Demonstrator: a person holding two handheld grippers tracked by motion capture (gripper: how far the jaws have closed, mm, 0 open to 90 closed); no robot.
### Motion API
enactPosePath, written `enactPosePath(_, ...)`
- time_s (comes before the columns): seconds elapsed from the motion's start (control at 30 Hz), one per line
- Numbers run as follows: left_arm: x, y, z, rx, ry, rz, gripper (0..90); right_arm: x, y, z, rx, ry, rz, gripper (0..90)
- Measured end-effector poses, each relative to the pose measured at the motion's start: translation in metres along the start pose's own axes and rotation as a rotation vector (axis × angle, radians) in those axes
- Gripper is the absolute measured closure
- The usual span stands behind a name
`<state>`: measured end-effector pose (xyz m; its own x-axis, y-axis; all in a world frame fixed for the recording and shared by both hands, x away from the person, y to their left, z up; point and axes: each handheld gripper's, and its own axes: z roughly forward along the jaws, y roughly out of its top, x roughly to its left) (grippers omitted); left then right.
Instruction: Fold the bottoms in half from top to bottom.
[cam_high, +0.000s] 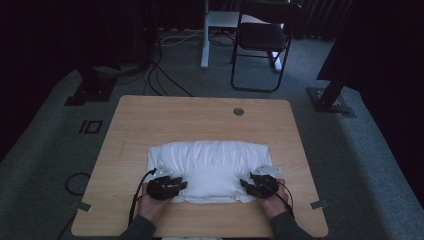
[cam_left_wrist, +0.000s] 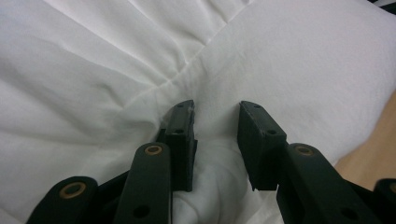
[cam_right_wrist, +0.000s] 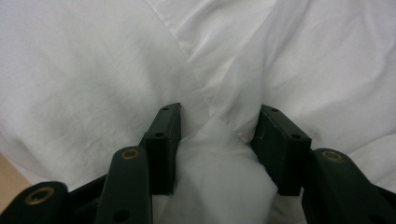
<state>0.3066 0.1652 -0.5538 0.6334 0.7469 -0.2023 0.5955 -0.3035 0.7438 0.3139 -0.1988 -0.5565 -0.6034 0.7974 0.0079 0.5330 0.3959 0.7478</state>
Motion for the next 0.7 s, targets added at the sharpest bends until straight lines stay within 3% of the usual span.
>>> enactPosePath(0.3,0.022,0.022,0.018,-0.023,0.064,-0.038,67.6,-0.017,0.019,0.023,-0.011,-0.021,0.008,52.3)
enactPosePath(0.7,0.042,0.042,0.031,-0.026,0.107,-0.071,67.6,-0.031,0.044,0.045,0.016,-0.029,0.049,52.4)
